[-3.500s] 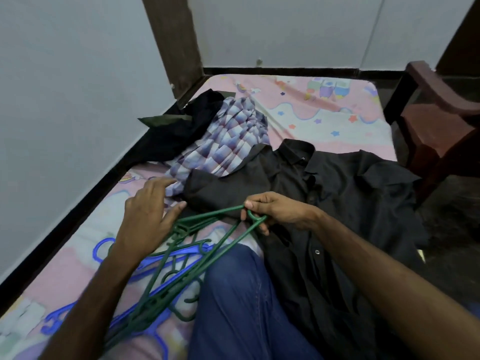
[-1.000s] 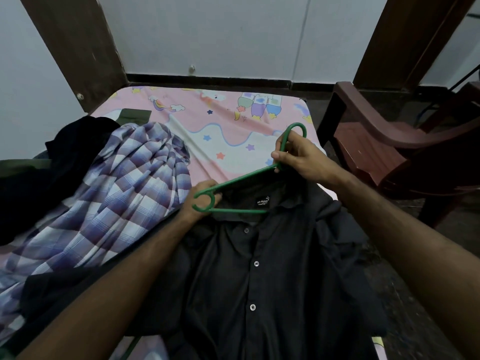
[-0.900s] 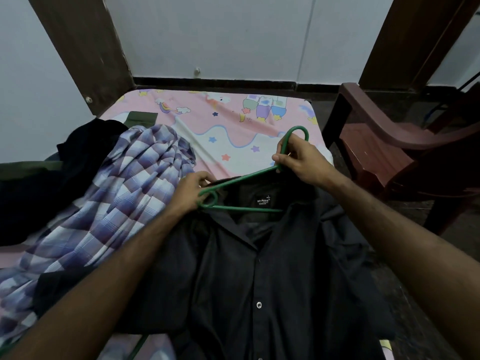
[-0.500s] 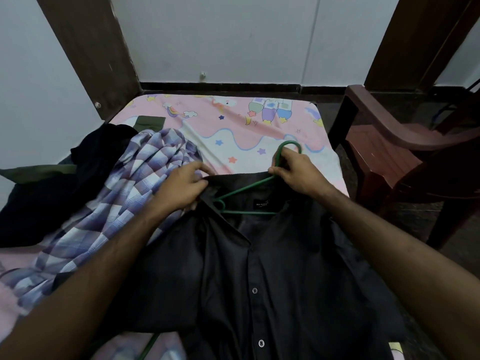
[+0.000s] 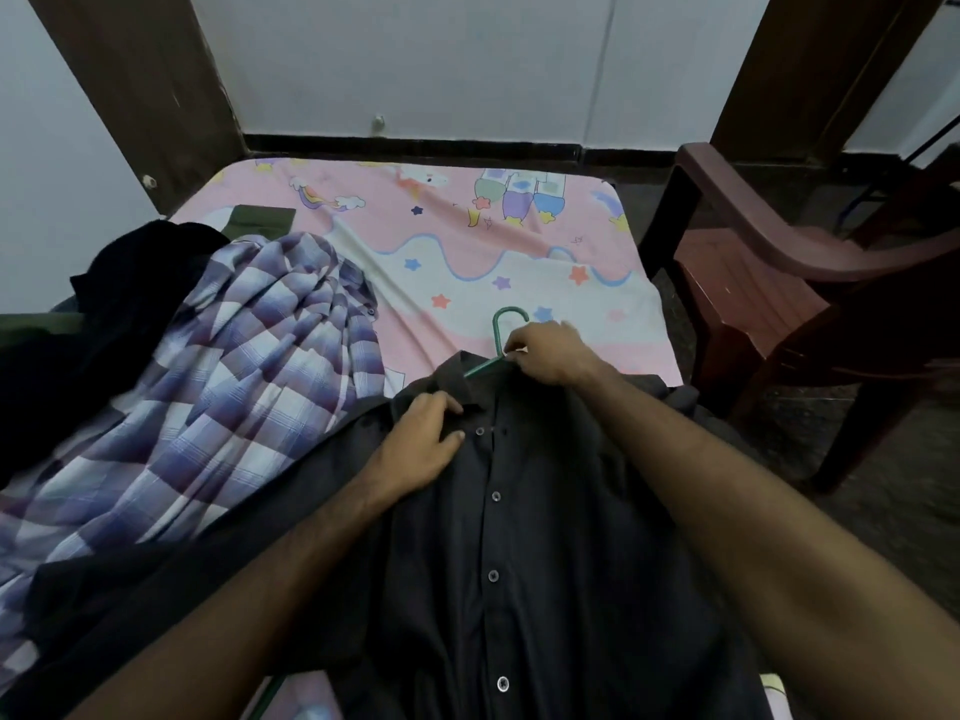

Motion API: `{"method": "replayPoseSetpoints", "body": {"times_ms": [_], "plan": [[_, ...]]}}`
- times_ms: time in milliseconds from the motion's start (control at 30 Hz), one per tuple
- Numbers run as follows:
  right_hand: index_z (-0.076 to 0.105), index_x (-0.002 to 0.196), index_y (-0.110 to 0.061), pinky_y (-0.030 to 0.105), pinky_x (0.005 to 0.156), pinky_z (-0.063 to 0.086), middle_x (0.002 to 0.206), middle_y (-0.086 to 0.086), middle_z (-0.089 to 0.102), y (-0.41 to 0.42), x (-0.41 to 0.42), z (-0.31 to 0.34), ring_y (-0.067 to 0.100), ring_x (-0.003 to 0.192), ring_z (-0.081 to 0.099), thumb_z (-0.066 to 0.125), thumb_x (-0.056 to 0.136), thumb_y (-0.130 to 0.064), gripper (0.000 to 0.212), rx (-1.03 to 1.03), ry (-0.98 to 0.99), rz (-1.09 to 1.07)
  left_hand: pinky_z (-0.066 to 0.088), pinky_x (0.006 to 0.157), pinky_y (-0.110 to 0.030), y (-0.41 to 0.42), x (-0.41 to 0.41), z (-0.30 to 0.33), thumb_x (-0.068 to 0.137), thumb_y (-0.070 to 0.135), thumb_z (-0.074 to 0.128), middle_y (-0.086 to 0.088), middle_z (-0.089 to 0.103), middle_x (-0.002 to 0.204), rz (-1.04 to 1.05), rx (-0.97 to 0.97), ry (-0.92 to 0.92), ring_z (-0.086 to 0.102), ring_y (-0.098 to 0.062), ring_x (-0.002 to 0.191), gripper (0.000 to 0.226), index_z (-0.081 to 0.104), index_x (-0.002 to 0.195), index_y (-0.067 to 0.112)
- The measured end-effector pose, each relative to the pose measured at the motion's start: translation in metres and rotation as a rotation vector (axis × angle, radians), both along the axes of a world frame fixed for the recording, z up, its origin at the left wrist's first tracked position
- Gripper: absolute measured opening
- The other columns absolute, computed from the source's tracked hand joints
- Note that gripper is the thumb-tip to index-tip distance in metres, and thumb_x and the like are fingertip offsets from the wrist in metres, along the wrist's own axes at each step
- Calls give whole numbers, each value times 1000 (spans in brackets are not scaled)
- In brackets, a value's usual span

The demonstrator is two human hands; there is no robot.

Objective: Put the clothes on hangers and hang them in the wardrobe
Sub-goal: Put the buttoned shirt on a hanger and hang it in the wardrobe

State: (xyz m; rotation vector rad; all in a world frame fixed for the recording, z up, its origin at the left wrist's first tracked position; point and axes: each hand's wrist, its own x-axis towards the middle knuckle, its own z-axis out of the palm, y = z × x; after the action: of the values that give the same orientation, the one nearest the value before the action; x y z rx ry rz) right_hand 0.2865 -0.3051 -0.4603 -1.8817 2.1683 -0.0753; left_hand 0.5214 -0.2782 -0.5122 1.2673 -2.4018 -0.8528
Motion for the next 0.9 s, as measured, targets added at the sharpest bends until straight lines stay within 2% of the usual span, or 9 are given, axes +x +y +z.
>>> {"method": "replayPoseSetpoints", "body": {"times_ms": [67,133,167,233,333,500,633,767,900], "plan": [[72,106,-23,49,116,18,123,-1,64,28,-4,-4,25,131,47,57,89,-14,24,-293,169,32,41,104,-33,5,-3,-11,90,20,68,-4,53,118,-22,-74,21,52,-19,113,24,59,112,14],[68,100,-20,44,95,33,114,1,60,67,9,-6,29,115,49,60,82,-8,23,-584,238,17,43,102,-40,9,-10,-17,87,26,71,-5,51,117,-3,-185,1,51,-24,112,25,62,109,16],[65,96,-18,42,84,36,107,3,59,85,20,-10,31,103,51,60,80,-8,20,-637,210,36,44,99,-42,11,-13,-19,86,29,72,-5,50,117,30,-236,-22,50,-26,111,26,64,108,17],[58,96,-17,41,75,43,99,4,59,111,45,-22,31,92,56,59,84,-16,12,-498,-8,29,42,93,-43,16,-20,-19,85,34,73,-3,48,117,116,-312,-86,46,-25,110,26,64,106,22],[50,103,-19,36,75,48,103,1,65,118,64,-36,26,98,63,65,88,-38,28,-216,-279,-192,42,87,-42,24,-25,-18,84,28,72,0,50,109,113,-337,-104,51,-21,104,26,62,107,23],[46,105,-14,38,78,50,108,8,68,117,80,-47,32,104,64,68,85,-37,38,-234,-232,-352,52,73,-34,30,-29,-20,80,4,68,8,55,85,109,-151,174,55,-7,72,21,64,97,15],[52,109,-10,39,85,49,114,11,66,123,91,-57,33,108,61,63,87,-24,28,-278,-210,-435,53,65,-24,31,-35,-24,79,7,77,6,65,76,192,-44,272,60,-3,63,14,67,89,11],[66,107,-12,34,88,48,109,8,72,128,84,-53,28,107,64,66,84,-22,26,-320,-476,-621,54,73,-32,38,-36,-28,80,19,78,3,66,89,196,-135,144,63,-12,73,15,68,91,14],[73,87,-14,25,72,46,83,-3,73,138,68,-49,16,85,68,67,85,-21,10,-325,-756,-716,54,77,-35,45,-42,-27,84,25,75,3,68,91,284,-164,96,65,-17,81,11,69,89,18]]}}
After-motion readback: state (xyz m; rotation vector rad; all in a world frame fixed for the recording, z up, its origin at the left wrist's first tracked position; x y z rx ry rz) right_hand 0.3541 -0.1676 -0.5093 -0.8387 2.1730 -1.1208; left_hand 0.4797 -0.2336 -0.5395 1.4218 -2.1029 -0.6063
